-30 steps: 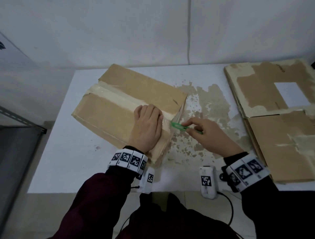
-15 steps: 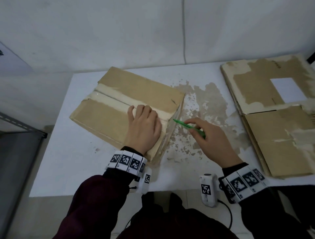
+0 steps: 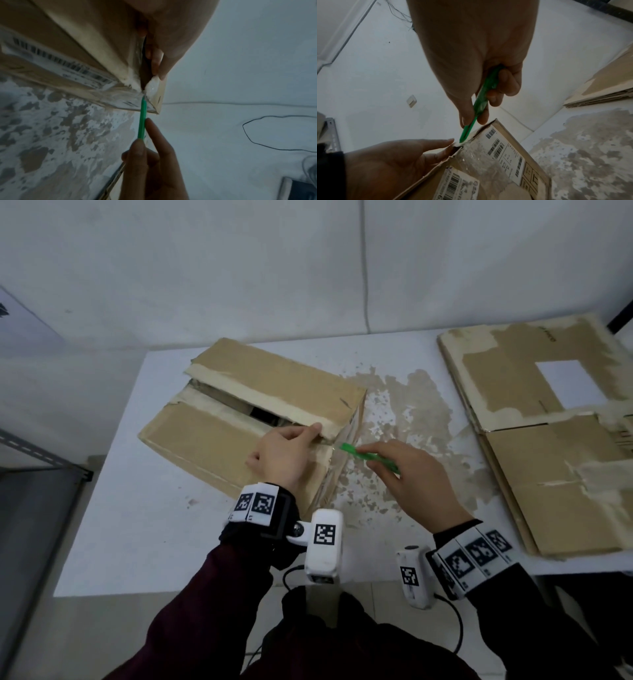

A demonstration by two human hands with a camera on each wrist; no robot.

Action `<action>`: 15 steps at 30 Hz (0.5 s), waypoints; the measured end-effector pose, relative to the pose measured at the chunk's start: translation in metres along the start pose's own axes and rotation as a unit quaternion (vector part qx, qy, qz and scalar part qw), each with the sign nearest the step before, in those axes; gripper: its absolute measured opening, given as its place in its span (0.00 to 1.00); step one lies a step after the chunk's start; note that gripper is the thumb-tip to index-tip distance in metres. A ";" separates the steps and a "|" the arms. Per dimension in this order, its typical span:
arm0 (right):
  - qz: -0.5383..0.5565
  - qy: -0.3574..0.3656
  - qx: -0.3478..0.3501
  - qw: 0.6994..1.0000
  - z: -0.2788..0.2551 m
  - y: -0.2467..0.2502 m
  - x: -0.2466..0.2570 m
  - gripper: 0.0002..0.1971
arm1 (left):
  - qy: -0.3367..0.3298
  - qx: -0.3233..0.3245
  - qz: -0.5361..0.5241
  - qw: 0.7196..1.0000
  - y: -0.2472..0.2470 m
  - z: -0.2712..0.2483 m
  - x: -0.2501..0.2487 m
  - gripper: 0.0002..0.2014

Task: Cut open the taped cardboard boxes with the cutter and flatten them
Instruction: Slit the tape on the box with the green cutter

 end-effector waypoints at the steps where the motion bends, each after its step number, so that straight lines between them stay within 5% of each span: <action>1: -0.007 0.006 0.003 1.000 0.001 0.000 0.001 0.12 | 0.003 -0.006 0.000 1.000 0.000 0.001 0.001 0.14; 15: -0.043 0.014 0.005 0.999 0.012 0.003 0.005 0.12 | -0.031 -0.014 0.033 0.999 -0.005 0.003 0.005 0.12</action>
Point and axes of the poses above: each hand's wrist, its own z-axis towards the middle knuckle, its own y-axis out of the back of the hand, x = y × z, the point moved 9 cm from there along z, towards the middle knuckle, and after that the axes turned 7 degrees about -x, right-handed, at the moved point
